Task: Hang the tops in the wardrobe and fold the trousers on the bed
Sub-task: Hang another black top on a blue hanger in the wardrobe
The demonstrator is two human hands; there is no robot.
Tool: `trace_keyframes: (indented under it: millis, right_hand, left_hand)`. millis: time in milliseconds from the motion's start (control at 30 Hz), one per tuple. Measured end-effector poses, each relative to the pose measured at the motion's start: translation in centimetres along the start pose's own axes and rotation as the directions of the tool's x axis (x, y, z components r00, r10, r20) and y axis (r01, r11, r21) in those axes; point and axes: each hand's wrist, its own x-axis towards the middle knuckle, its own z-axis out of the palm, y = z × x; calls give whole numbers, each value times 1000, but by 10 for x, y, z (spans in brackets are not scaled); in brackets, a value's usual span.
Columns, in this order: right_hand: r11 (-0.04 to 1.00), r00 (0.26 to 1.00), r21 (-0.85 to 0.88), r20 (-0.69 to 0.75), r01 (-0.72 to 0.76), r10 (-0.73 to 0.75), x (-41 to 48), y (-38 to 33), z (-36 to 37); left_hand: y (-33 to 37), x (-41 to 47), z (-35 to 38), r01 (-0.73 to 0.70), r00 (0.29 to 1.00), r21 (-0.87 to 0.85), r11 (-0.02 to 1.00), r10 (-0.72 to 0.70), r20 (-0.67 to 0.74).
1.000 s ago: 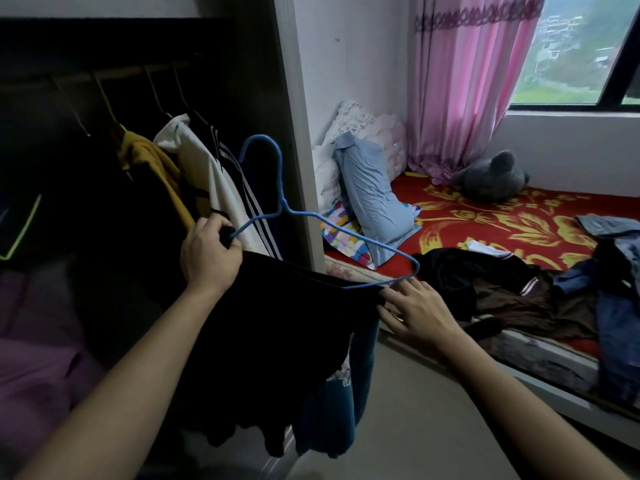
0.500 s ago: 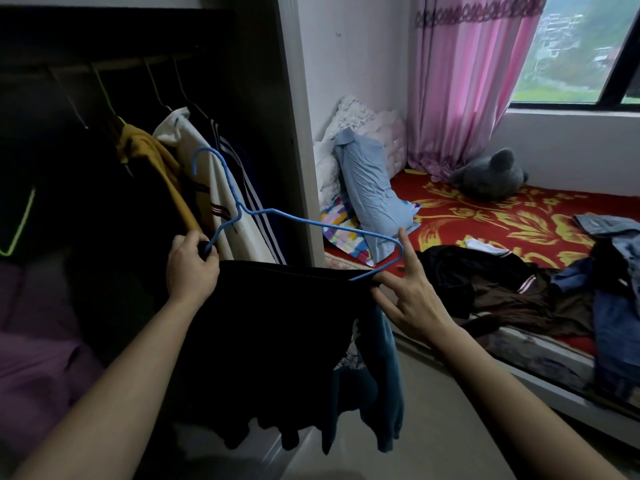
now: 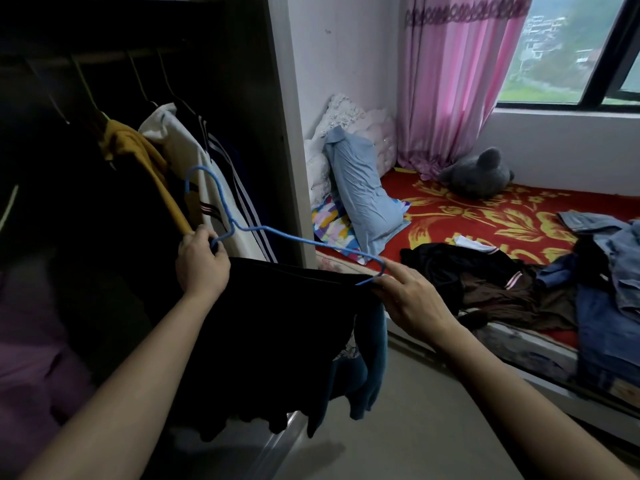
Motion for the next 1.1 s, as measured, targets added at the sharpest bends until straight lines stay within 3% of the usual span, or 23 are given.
trace_keyframes:
  millis: [100,300,433,567,700,800,933,1100]
  right_hand:
    - [998,996,-23,71,56,-54,-3,4,-1]
    - [998,933,-59,359,13,9,-7,18,-1]
    - [981,943,-194,319,-33,95,-10,26,-3]
    - [944,977,-331,208,18,54,-2,28,-8]
    - [944,955,-274,276,183,-106,2,32,-8]
    - [935,910,-230,378,271,-171,5,34,-6]
    - [946,872,-187,466,266,-153,8,39,-10]
    - [948,915,-237,390,213,-108,7,47,-19]
  left_hand:
    - [13,-5,1,-77,997,72,994,76,18]
    - [11,-5,-3,-233,969,140,962,218,113]
    - [1,-5,-5,-159,982,15,987,157,103]
    - [-4,-5,-3,-218,960,57,974,203,193]
    - [-6,-4,-5,-224,956,117,967,195,218]
    - [3,-7,-4,-328,926,169,929,282,249]
    - [11,-3,-2,-409,881,161,898,343,327]
    - [-1,5,-5,-297,901,60,953,259,348]
